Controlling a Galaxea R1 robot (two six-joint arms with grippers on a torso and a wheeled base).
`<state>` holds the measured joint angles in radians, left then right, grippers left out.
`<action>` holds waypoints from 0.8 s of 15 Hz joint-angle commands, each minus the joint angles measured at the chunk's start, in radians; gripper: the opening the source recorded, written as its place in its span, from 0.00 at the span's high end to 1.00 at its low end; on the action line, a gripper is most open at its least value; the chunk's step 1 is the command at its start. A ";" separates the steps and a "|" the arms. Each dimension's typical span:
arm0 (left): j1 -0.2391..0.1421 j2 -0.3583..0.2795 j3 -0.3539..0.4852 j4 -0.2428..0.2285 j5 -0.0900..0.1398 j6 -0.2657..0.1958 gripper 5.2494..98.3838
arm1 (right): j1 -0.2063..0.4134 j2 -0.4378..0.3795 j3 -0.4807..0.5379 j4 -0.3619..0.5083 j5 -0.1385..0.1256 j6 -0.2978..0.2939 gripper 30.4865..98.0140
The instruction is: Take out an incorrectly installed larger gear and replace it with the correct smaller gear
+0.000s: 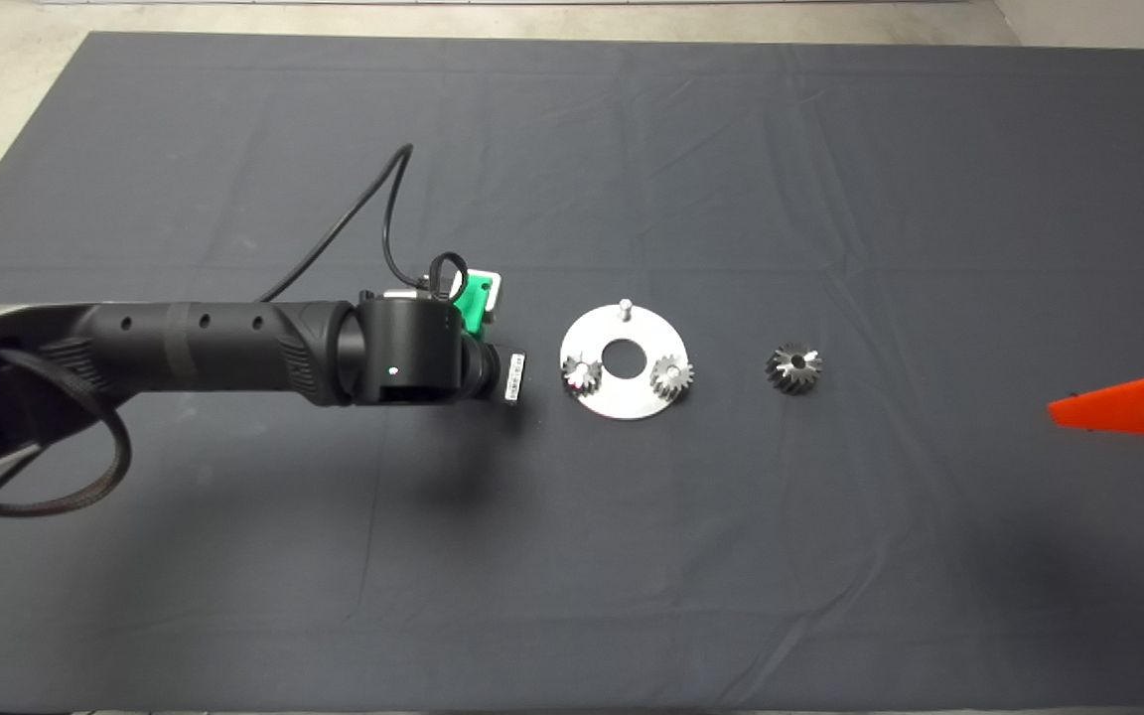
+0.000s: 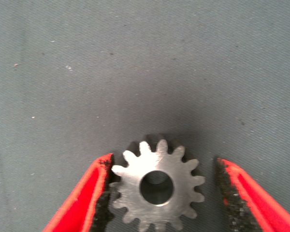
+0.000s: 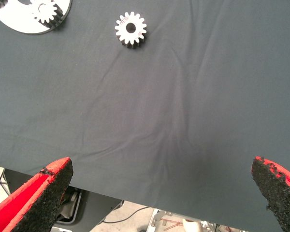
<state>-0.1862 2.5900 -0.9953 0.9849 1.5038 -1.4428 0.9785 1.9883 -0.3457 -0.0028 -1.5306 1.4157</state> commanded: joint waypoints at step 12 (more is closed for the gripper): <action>0.013 -0.001 0.012 0.012 0.004 0.042 0.63 | 0.020 -0.002 0.005 0.044 -0.037 0.003 0.00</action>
<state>-0.1721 2.5881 -0.9949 0.9957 1.5085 -1.4070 0.9785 1.9883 -0.3457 -0.0019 -1.5306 1.4157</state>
